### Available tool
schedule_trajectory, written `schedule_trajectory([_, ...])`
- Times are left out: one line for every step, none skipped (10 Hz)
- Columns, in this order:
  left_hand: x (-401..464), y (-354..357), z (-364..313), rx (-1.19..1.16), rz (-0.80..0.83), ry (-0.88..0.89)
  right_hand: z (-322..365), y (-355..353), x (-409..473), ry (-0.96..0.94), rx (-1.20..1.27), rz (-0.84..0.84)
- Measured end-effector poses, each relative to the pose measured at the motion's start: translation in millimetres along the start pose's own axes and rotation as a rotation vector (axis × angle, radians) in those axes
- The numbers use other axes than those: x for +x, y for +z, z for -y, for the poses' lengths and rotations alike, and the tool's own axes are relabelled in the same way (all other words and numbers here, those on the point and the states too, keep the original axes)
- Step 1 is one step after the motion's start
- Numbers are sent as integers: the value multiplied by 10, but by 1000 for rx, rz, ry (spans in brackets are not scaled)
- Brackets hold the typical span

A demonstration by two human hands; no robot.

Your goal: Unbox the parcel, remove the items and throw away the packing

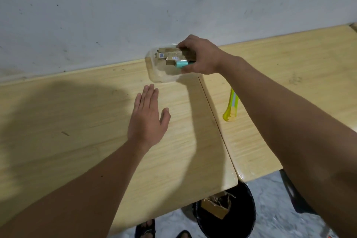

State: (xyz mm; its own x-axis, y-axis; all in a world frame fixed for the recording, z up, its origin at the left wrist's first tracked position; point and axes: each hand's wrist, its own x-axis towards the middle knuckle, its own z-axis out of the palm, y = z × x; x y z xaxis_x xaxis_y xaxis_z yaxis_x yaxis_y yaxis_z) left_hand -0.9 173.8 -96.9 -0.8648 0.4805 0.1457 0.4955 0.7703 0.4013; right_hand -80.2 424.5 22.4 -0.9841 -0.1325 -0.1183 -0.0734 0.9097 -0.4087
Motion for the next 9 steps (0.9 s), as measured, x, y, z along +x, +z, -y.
schedule_trajectory([9, -1, -11, -29, -31, 2, -49, 106, 105, -1, -30, 77])
schedule_trajectory([16, -3, -9, -40, -42, -1, -84, 173, 192, 18, 9, 67])
schedule_trajectory([22, -10, -10, -34, -36, -6, -79, 171, 222, 20, -2, 69])
schedule_trajectory([26, -15, -12, -43, -41, -3, -92, 184, 225, -11, -24, 49])
schedule_trajectory([28, -19, -26, -49, -41, -14, -105, 198, 215, -3, -27, 32])
schedule_trajectory([26, -15, -32, -63, -52, -12, -119, 219, 157, -5, 15, -30])
schedule_trajectory([25, -23, -31, -65, -42, -9, -62, 228, 8, 17, 100, -135])
schedule_trajectory([5, 5, 4, -60, -64, 14, 54, 298, -328, -28, 190, -285])
schedule_trajectory([7, -1, 14, -44, -57, 38, 154, 555, -736, -86, 176, -554])
